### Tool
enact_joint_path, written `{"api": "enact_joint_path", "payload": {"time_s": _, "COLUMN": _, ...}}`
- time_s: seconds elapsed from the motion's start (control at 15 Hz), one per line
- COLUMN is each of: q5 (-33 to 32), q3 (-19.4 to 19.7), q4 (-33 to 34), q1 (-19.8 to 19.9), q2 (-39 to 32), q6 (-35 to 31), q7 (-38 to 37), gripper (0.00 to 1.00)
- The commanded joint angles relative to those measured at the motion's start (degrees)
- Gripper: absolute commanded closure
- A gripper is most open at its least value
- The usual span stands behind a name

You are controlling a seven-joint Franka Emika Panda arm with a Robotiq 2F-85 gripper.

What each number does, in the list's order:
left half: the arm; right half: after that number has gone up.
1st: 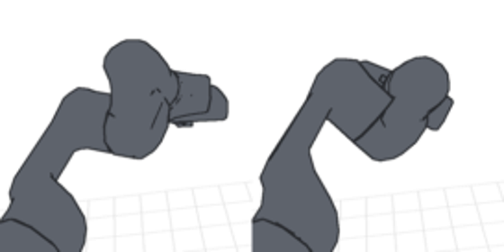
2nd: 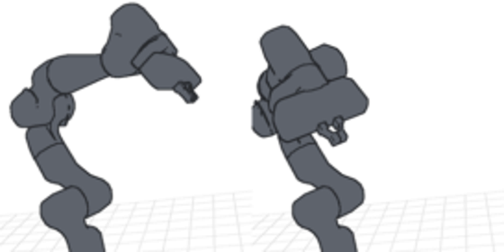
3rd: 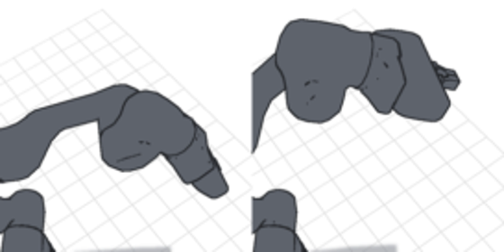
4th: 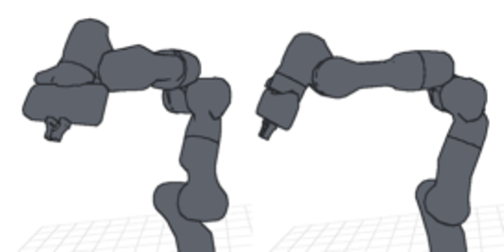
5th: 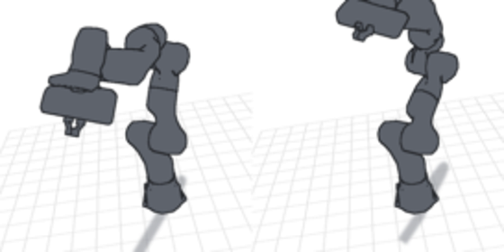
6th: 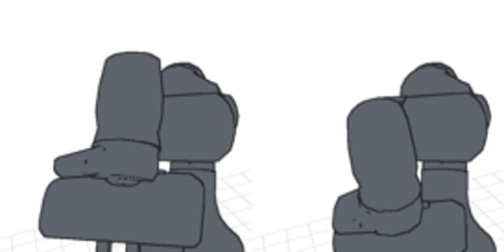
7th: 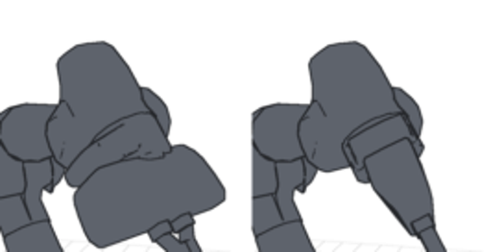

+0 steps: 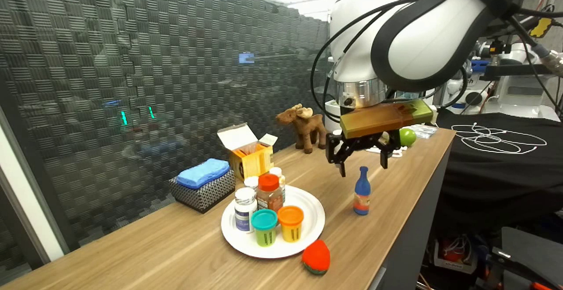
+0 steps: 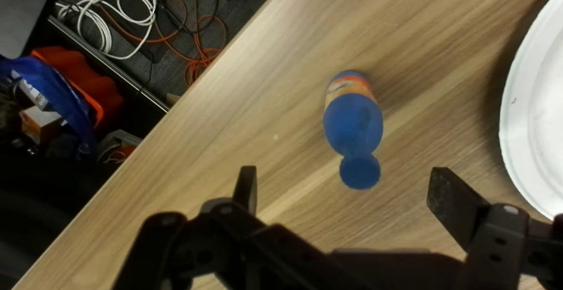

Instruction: Put the bottles and the red object on the plate

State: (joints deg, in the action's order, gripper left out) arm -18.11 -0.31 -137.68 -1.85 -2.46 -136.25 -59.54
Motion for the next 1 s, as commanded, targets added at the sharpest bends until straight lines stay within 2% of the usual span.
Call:
{"api": "enact_joint_path", "payload": {"time_s": 0.0, "q5": 3.3, "q3": -0.1, "q4": -0.4, "q1": -0.1, "q2": 1.6, "q6": 1.7, "q7": 0.8, "gripper": 0.0}}
{"api": "enact_joint_path", "payload": {"time_s": 0.13, "q5": 4.8, "q3": -0.1, "q4": -0.4, "q1": 0.0, "q2": 1.6, "q6": 2.2, "q7": 1.1, "gripper": 0.1}}
{"api": "enact_joint_path", "payload": {"time_s": 0.2, "q5": 5.5, "q3": -0.2, "q4": -0.3, "q1": -0.1, "q2": 1.7, "q6": 2.4, "q7": 1.2, "gripper": 0.27}}
{"api": "enact_joint_path", "payload": {"time_s": 0.27, "q5": 6.0, "q3": -0.2, "q4": -0.3, "q1": -0.1, "q2": 1.7, "q6": 2.7, "q7": 1.3, "gripper": 0.35}}
{"api": "enact_joint_path", "payload": {"time_s": 0.33, "q5": 6.3, "q3": -0.2, "q4": -0.3, "q1": -0.1, "q2": 1.8, "q6": 2.9, "q7": 1.3, "gripper": 0.36}}
{"api": "enact_joint_path", "payload": {"time_s": 0.53, "q5": 7.2, "q3": -0.4, "q4": -0.4, "q1": -0.2, "q2": 2.0, "q6": 3.5, "q7": 1.3, "gripper": 0.63}}
{"api": "enact_joint_path", "payload": {"time_s": 0.73, "q5": 6.9, "q3": -0.5, "q4": -0.3, "q1": -0.4, "q2": 2.3, "q6": 3.8, "q7": 0.7, "gripper": 0.85}}
{"api": "enact_joint_path", "payload": {"time_s": 0.87, "q5": 6.2, "q3": -0.8, "q4": -0.2, "q1": -0.6, "q2": 2.8, "q6": 4.1, "q7": 0.1, "gripper": 0.93}}
{"api": "enact_joint_path", "payload": {"time_s": 0.93, "q5": 5.9, "q3": -0.9, "q4": 0.0, "q1": -0.7, "q2": 3.1, "q6": 4.3, "q7": -0.1, "gripper": 0.89}}
